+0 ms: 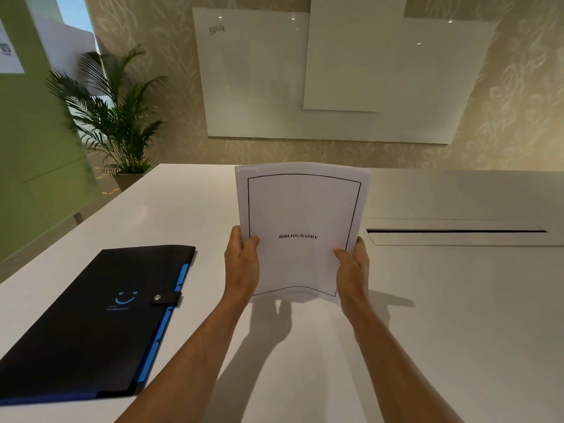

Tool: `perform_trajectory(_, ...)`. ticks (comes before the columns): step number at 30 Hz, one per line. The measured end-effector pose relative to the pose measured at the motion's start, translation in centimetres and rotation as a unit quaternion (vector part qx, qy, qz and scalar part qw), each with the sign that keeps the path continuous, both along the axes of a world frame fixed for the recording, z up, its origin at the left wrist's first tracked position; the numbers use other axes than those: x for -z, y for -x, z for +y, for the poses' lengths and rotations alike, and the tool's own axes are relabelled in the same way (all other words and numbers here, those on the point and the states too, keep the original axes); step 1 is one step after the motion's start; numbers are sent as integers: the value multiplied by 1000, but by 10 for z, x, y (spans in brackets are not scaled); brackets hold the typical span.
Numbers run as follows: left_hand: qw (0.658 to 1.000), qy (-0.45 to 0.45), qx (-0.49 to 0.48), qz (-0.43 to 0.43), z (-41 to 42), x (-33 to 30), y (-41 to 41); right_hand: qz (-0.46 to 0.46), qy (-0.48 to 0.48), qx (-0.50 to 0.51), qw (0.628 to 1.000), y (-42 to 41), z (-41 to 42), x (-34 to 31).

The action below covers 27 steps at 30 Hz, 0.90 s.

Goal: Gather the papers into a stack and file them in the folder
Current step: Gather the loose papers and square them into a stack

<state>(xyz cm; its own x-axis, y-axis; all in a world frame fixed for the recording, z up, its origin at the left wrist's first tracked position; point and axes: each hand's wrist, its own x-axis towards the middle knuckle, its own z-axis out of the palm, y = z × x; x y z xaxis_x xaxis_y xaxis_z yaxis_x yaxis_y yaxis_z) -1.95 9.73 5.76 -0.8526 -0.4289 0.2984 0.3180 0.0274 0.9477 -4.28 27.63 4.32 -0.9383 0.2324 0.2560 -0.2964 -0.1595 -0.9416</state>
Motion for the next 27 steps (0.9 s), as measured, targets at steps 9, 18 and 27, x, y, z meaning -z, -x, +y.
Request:
perform_trajectory(9, 1000, 20, 2, -3, 0, -5, -2, -18, -53, -11, 998, 4, 3, 3)
perform_trajectory(18, 1000, 8, 6, 6, -4, -10, 1, 10, -66, -10, 998, 13, 10, -3)
perform_trajectory(27, 1000, -9, 12, -9, -2, 2, 2, -8, -68, -19, 997, 9, 9, 24)
